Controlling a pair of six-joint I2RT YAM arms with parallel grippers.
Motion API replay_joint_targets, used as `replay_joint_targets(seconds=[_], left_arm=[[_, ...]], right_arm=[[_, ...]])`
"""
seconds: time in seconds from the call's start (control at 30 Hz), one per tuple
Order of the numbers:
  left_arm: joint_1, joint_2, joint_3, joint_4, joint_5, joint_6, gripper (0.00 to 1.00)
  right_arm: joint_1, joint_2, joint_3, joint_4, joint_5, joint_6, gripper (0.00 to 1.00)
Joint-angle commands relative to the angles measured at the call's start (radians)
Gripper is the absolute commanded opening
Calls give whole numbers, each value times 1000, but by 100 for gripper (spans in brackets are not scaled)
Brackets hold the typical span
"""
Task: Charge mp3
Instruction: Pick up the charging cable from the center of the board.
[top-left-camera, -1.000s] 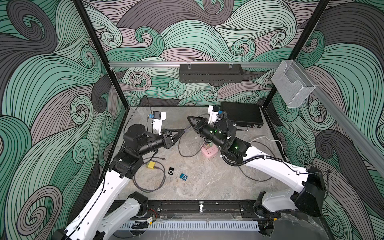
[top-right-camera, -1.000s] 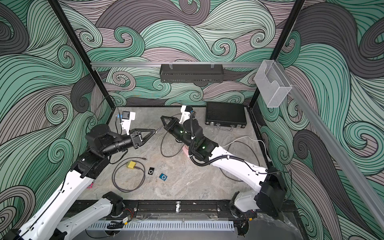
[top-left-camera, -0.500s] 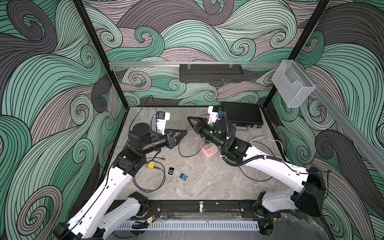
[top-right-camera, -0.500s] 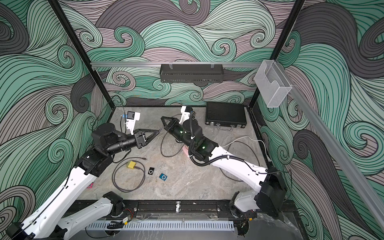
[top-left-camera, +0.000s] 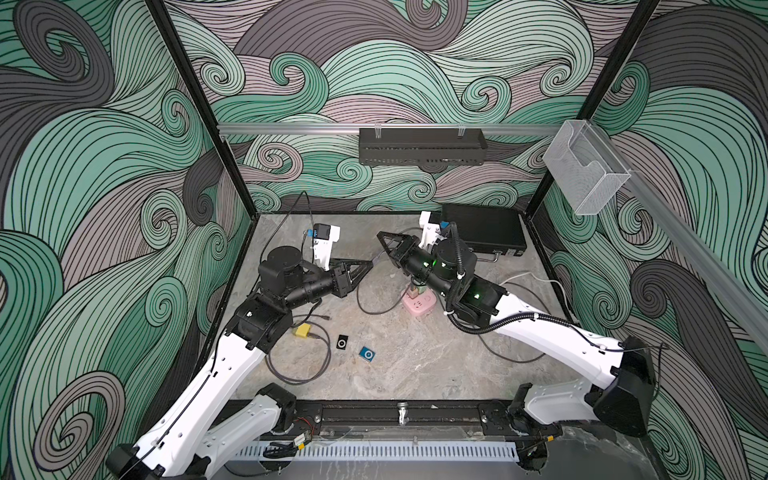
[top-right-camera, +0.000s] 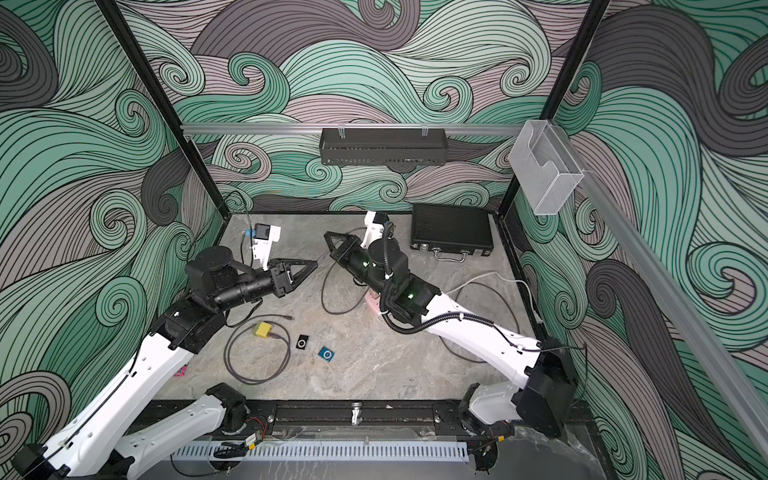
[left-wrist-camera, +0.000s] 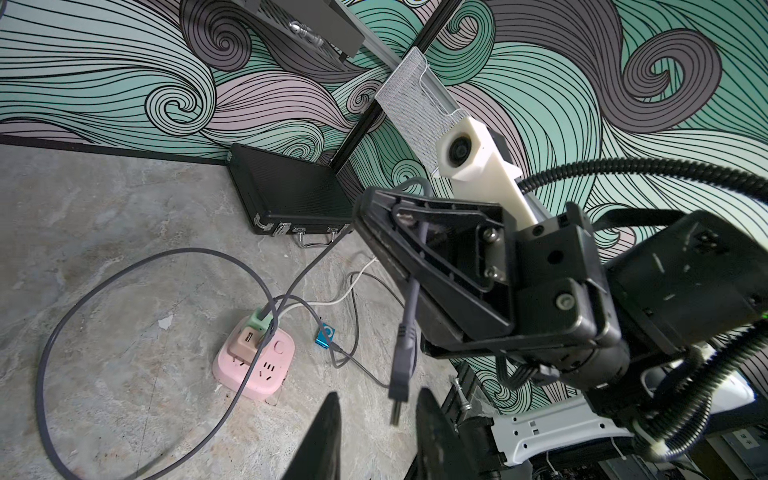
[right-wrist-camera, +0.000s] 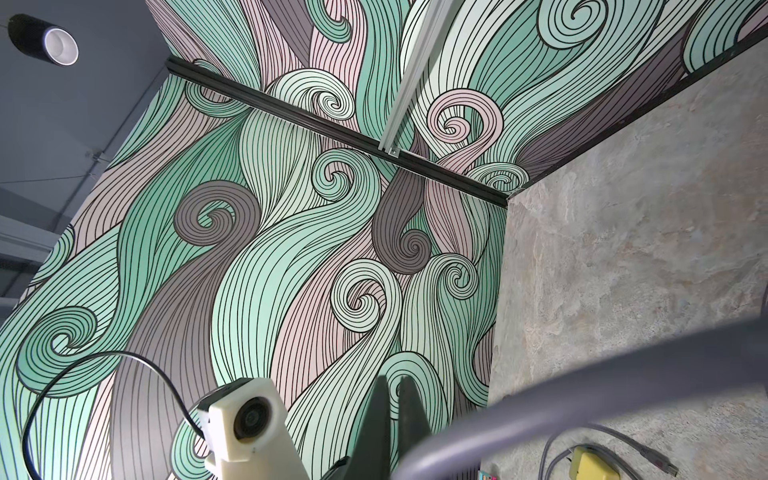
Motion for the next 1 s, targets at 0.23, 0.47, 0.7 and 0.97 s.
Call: replay_joint_targets(seconds=[0.23,0.47,0.7,0.97], left_arm=[[-11,13,12,67,45,-8,21],[-13,7,0,88,51,-14,12],[-13,-1,19,29,-9,-25,5],[-10,16,64,42,-73,-74,5]], right_arm=[[6,18,33,33,8,47,0],[13,29,33,31,7,60,0],[12,17,21,26,1,66,8],[4,3,21,27,-120,10,31]])
